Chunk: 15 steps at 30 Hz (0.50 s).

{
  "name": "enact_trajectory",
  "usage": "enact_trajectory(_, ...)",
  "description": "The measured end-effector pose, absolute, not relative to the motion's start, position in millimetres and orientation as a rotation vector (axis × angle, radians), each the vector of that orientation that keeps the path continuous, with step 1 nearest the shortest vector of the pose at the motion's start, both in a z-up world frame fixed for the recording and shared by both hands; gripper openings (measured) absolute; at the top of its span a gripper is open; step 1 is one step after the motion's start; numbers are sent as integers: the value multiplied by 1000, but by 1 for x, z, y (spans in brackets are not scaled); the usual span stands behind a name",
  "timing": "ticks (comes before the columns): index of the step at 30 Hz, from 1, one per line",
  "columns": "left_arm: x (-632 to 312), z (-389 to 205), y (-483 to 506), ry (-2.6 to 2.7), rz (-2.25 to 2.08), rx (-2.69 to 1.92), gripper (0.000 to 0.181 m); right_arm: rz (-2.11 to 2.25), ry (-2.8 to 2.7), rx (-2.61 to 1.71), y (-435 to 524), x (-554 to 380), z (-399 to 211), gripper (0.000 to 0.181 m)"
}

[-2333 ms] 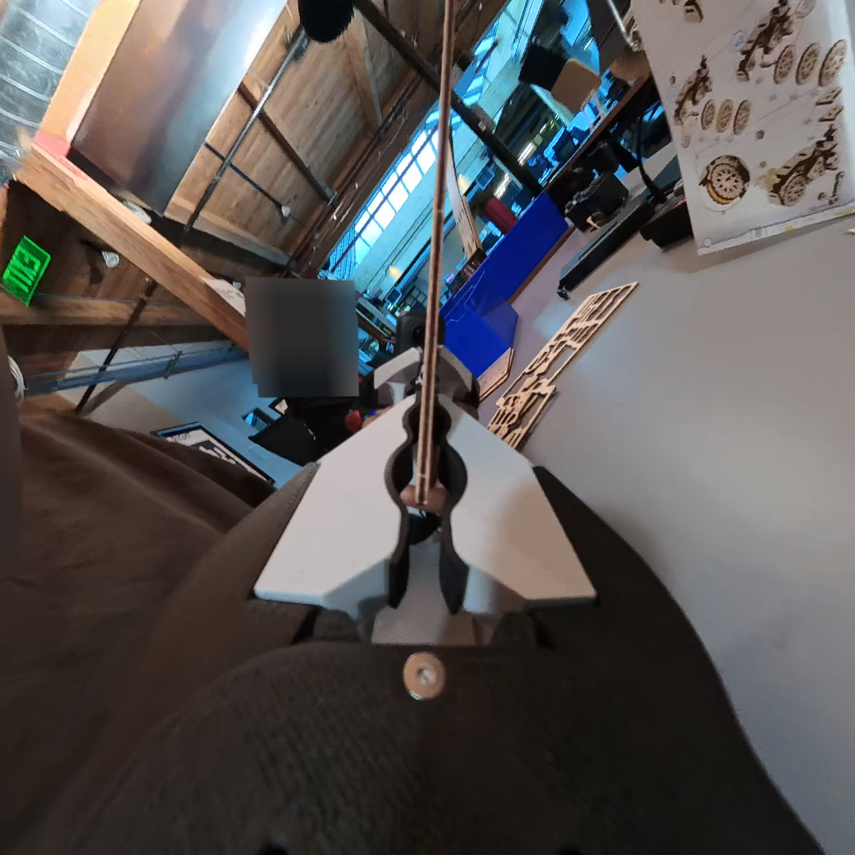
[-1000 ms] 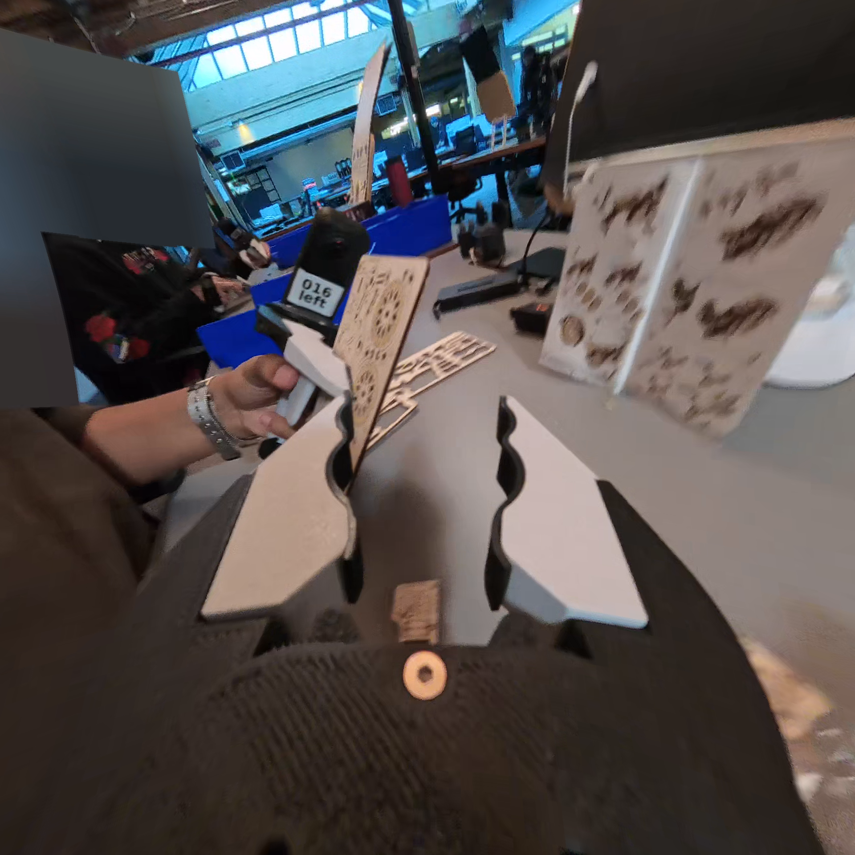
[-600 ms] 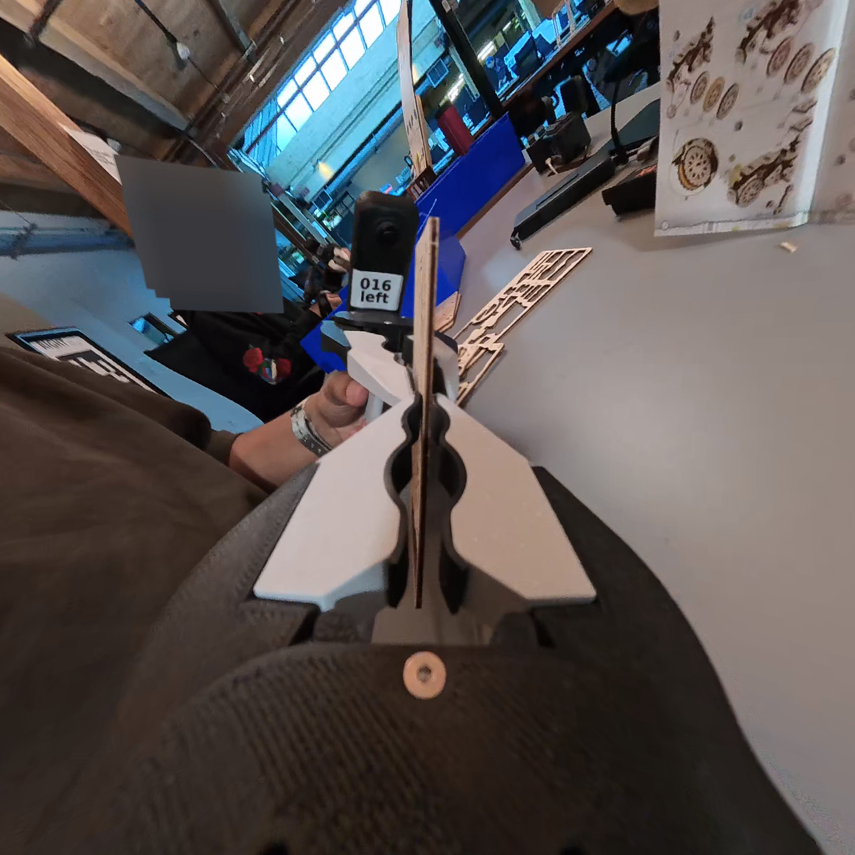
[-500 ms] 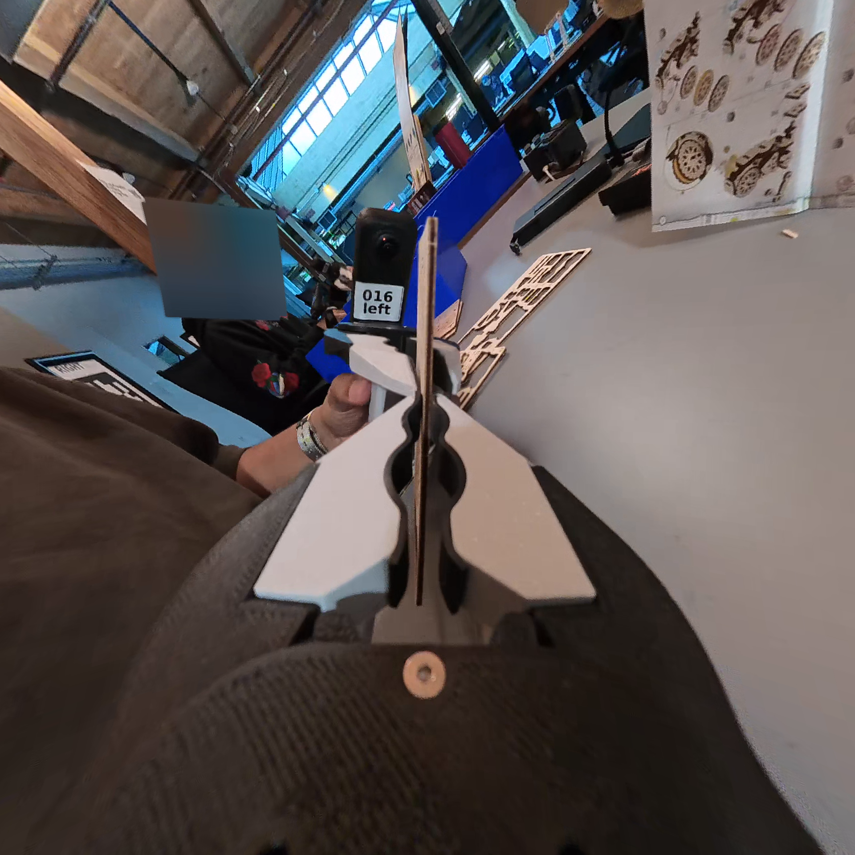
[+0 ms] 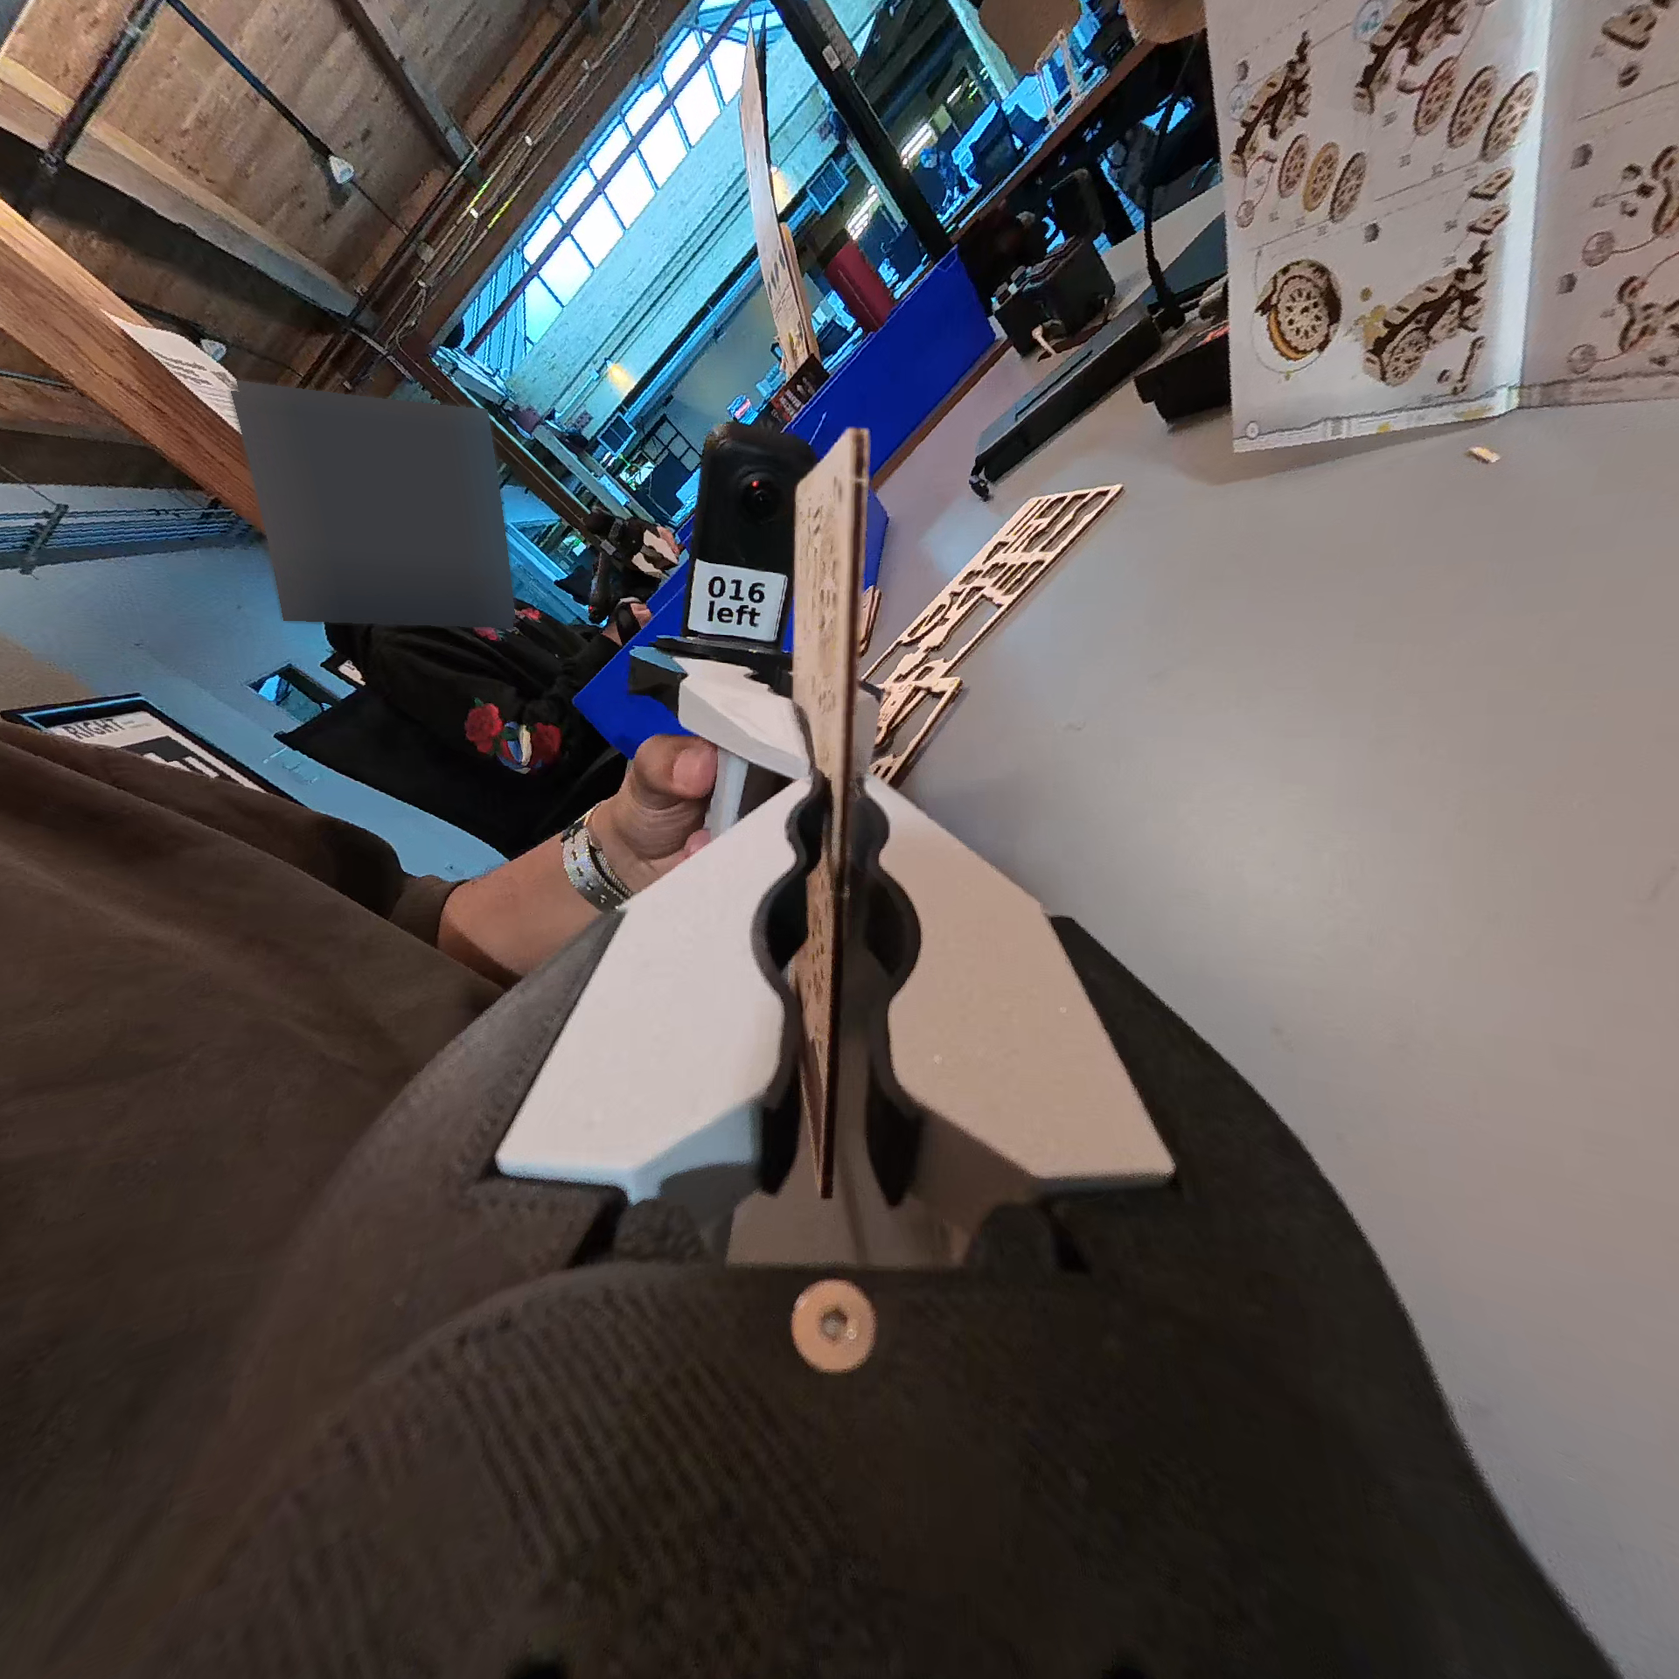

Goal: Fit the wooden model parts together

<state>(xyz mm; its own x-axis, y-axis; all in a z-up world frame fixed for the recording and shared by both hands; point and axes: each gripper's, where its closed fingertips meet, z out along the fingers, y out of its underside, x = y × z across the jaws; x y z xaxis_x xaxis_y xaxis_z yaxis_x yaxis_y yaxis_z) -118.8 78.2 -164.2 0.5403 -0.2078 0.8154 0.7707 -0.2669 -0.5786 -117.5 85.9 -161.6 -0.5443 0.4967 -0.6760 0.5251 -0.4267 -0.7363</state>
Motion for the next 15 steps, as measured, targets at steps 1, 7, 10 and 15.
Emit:
enact_trajectory(1, -118, -164, 78, -490, -1018, -1569, 0, -2171, 1672, 1498, 86, -118, -162, 3)
enact_trajectory(7, -118, -164, 77, -464, -976, -1589, 0, -2165, 1751, 1540, 89, -121, -165, 7)
enact_trajectory(10, -121, -164, 77, -463, -939, -1595, 0, -2203, 1926, 1577, 95, -125, -162, 18)
enact_trajectory(15, -121, -165, 76, -437, -904, -1611, 0, -2092, 2172, 1555, 94, -121, -172, 27)
